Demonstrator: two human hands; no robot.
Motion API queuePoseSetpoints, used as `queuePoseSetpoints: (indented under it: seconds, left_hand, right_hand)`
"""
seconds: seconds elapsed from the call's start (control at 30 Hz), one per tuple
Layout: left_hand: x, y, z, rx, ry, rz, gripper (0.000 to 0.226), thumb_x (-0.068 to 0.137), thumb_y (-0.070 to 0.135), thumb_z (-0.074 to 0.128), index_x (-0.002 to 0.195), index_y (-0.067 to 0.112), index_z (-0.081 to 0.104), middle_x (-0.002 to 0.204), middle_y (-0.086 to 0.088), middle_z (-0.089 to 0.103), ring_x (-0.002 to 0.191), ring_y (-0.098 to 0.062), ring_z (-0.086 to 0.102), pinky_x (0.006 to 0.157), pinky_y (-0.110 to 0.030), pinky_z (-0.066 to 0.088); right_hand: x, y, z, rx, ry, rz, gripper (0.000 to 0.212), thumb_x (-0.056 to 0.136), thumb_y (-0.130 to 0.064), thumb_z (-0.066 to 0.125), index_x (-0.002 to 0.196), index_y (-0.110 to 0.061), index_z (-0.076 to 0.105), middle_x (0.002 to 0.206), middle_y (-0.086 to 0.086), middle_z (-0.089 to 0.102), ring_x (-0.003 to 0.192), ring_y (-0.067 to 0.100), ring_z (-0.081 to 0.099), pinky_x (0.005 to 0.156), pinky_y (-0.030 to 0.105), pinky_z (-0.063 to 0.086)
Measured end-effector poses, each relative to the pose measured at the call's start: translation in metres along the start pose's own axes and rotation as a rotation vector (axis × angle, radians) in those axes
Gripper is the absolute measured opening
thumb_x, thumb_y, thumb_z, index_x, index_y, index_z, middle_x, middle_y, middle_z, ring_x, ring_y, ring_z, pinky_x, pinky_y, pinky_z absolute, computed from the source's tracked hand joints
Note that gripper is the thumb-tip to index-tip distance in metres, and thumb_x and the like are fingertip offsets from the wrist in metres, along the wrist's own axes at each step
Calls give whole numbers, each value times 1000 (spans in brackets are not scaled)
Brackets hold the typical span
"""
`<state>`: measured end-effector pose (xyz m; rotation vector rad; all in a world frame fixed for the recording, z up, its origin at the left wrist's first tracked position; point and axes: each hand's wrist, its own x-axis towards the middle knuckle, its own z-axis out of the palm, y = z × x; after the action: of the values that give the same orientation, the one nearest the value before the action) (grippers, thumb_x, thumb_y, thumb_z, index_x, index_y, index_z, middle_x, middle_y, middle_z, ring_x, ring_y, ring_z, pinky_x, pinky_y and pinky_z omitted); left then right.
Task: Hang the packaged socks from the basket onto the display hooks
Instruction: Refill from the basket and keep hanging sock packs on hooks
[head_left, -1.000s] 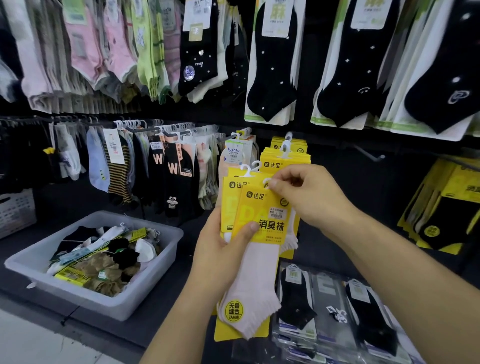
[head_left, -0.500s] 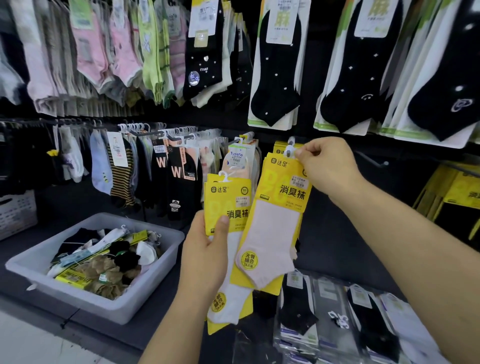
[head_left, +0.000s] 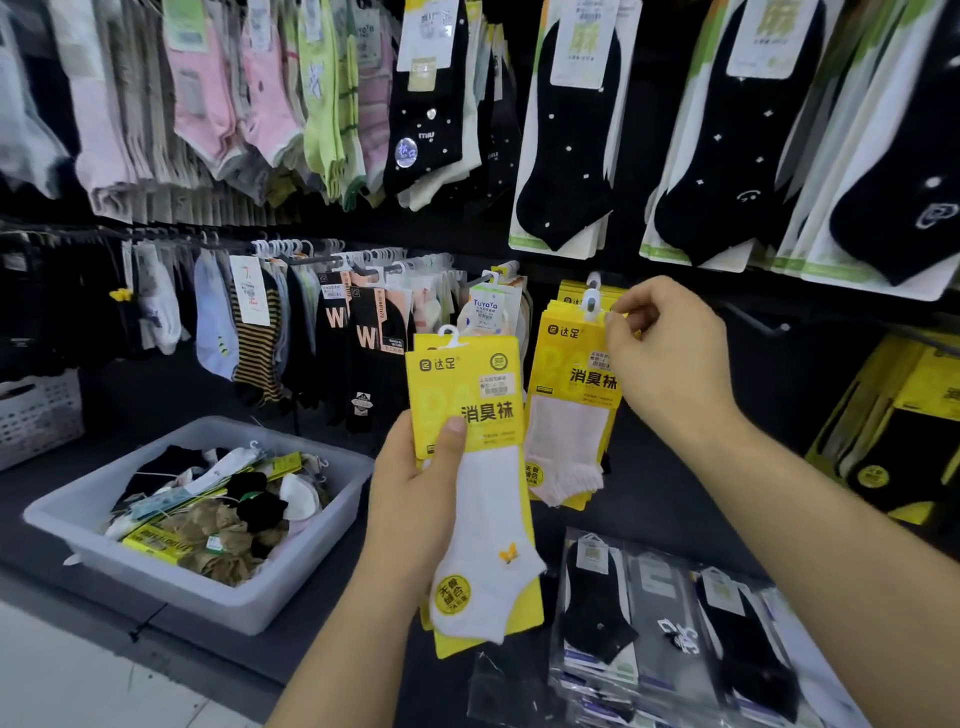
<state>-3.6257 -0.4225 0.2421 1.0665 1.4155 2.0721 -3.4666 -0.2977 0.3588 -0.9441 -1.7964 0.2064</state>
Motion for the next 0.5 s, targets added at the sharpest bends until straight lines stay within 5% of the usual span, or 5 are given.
queuePoseSetpoints:
  seconds: [0.13,0.37,0.5]
  left_hand:
    - [-4,1,10,-44,-91,-11,7,96,47,70,100,42,73,107,8,81,96,-14,79,76,-36,63]
    - [-8,-2,20,-76,-108,-4,12,94,32,79,95,44,77,99,7,83,88,-13,81,64,-21,61]
    - [-8,-4,24,-106,-161,-37,14,96,49,67,105,43,77,111,5,82,101,-17,80,78,-32,64]
  right_hand:
    - [-26,-9,2,212,-188,73,20,92,-40,68,79,-24,69,73,-4,68,66,3,60,56,16,48]
    - [-43,0,4,426,-331,259,15,89,-29,75,86,-16,70,80,8,74,68,12,68,58,26,48]
    - [-44,7,2,443,-348,279,10,90,-24,74,86,-15,70,81,11,74,65,12,67,52,24,49]
